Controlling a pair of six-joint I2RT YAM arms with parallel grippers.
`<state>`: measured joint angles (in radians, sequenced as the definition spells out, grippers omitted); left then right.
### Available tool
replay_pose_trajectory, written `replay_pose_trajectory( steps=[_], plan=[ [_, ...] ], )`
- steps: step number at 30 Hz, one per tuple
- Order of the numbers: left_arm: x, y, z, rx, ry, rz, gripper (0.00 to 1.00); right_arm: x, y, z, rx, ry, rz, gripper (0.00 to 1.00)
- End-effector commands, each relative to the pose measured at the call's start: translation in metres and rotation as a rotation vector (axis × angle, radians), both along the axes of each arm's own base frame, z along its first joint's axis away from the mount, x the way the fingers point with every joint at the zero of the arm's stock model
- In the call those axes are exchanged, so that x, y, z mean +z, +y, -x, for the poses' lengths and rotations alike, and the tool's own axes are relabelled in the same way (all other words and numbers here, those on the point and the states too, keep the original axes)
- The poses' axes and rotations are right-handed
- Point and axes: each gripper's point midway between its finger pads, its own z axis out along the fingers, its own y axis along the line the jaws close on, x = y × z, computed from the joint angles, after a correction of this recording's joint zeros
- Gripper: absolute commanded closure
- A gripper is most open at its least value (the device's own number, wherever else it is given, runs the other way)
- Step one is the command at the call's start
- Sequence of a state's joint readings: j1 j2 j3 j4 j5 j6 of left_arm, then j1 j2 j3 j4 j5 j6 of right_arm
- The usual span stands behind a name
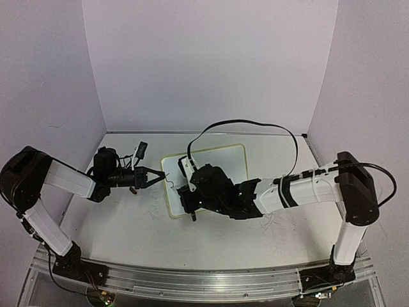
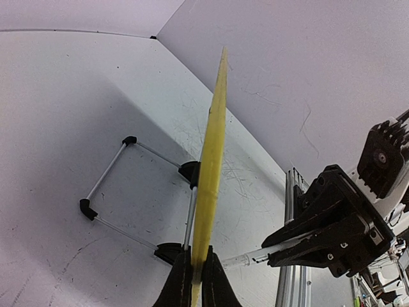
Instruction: Write a sentence on the whiteboard
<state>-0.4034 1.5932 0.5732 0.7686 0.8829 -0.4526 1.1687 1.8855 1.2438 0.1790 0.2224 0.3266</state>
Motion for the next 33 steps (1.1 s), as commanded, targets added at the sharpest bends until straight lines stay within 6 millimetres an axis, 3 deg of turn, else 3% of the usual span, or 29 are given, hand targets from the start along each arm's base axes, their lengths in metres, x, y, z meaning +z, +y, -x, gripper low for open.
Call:
replay_pose_trajectory(
  steps=[1,18,20,22,25,33],
  plan=[
    [0.011,-0.006,0.012,-0.058,-0.005,0.035,1.0,0.005,0.012,-0.004,0.001,-0.014,-0.011,1.0],
    [0.01,-0.005,0.014,-0.056,-0.009,0.032,1.0,0.015,0.016,-0.008,-0.004,-0.041,-0.024,1.0],
    [0.009,-0.005,0.013,-0.055,-0.012,0.03,1.0,0.029,0.011,-0.002,0.014,-0.06,-0.065,1.0],
    [0.011,-0.004,0.014,-0.054,-0.017,0.031,1.0,0.041,-0.01,0.004,-0.009,-0.076,-0.108,1.0],
    [0.01,-0.004,0.014,-0.051,-0.023,0.027,1.0,0.041,-0.03,0.007,-0.043,-0.08,-0.126,1.0],
    [0.009,-0.004,0.016,-0.058,-0.02,0.026,1.0,0.039,-0.011,-0.006,-0.044,-0.115,-0.074,1.0]
  ],
)
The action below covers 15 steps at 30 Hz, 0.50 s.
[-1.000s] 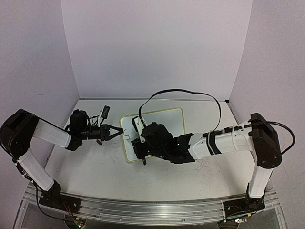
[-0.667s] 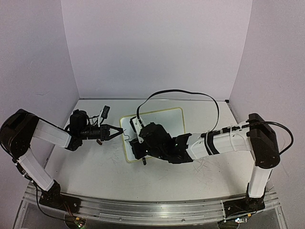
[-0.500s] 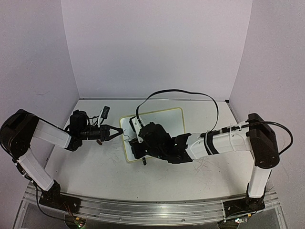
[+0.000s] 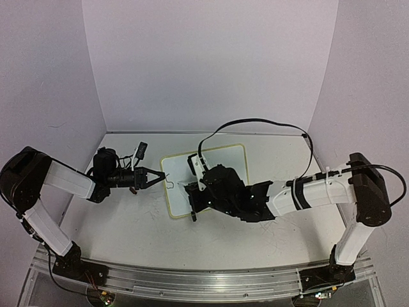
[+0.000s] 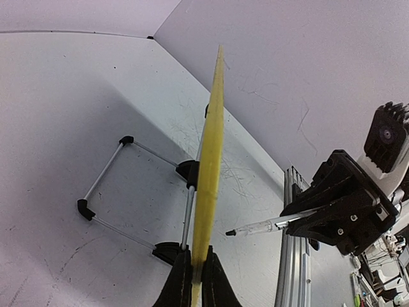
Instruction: Write a sentence on the whiteboard
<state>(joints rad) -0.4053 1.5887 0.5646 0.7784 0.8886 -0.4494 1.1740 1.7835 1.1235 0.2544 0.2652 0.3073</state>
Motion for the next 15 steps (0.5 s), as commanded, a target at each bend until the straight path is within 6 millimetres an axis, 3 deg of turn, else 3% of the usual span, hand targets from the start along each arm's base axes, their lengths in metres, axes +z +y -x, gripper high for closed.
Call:
replay_pose_trajectory(
  steps=[1,15],
  plan=[
    [0.008,-0.004,0.013,-0.052,-0.012,0.023,1.0,0.024,0.013,-0.011,-0.018,-0.064,-0.042,1.0],
    [0.009,-0.004,0.014,-0.057,-0.008,0.025,1.0,0.022,0.023,-0.019,-0.01,-0.063,-0.042,1.0]
  ],
)
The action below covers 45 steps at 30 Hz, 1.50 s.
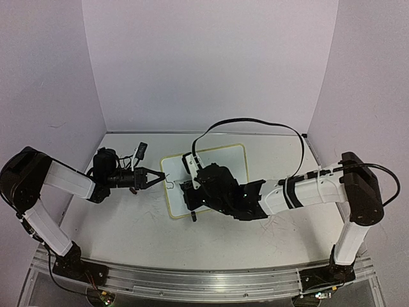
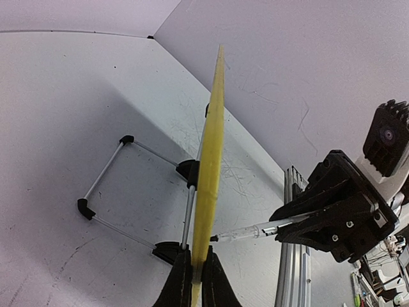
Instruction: Write a sentence on the whiteboard
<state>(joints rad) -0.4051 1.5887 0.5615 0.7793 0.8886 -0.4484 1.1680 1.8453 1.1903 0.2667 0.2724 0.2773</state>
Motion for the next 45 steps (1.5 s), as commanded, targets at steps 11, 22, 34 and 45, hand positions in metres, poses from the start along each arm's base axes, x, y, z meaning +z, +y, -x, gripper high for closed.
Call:
replay_pose_trajectory(
  steps=[11,22,34,45],
  plan=[
    [0.011,-0.005,0.012,-0.061,-0.009,0.028,1.0,0.019,0.009,-0.014,-0.018,-0.032,-0.04,1.0],
    [0.01,-0.005,0.012,-0.059,-0.006,0.027,1.0,0.009,0.007,-0.013,-0.02,-0.005,-0.029,1.0],
    [0.01,-0.005,0.012,-0.059,-0.007,0.027,1.0,0.003,0.002,-0.012,-0.036,0.016,-0.018,1.0],
    [0.01,-0.005,0.012,-0.058,-0.009,0.026,1.0,-0.002,-0.002,-0.006,-0.033,0.04,-0.018,1.0]
  ],
)
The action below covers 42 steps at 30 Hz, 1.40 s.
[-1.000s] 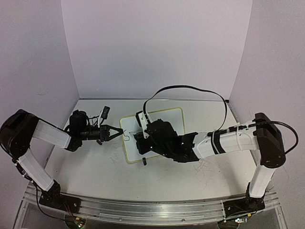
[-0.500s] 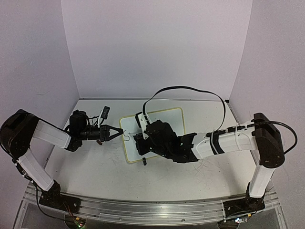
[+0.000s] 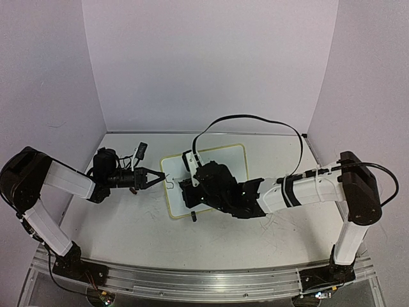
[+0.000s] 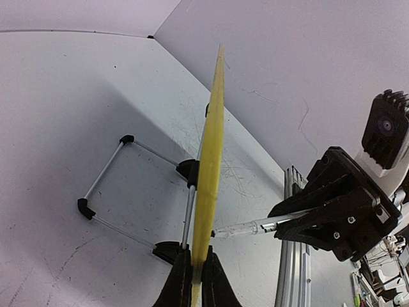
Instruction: Write a sentence on the whiteboard
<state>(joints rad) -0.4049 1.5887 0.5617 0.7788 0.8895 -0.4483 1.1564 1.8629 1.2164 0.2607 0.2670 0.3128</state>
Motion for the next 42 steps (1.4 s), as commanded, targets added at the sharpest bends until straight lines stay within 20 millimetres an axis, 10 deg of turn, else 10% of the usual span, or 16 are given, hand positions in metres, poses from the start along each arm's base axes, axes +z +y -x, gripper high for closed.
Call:
replay_pose_trajectory(
  steps=[1,42],
  plan=[
    [0.01,-0.005,0.012,-0.057,-0.009,0.026,1.0,-0.004,-0.005,0.001,-0.011,0.018,0.008,1.0],
    [0.01,-0.005,0.013,-0.061,-0.005,0.025,1.0,-0.012,-0.007,0.01,-0.011,0.049,0.01,1.0]
  ],
)
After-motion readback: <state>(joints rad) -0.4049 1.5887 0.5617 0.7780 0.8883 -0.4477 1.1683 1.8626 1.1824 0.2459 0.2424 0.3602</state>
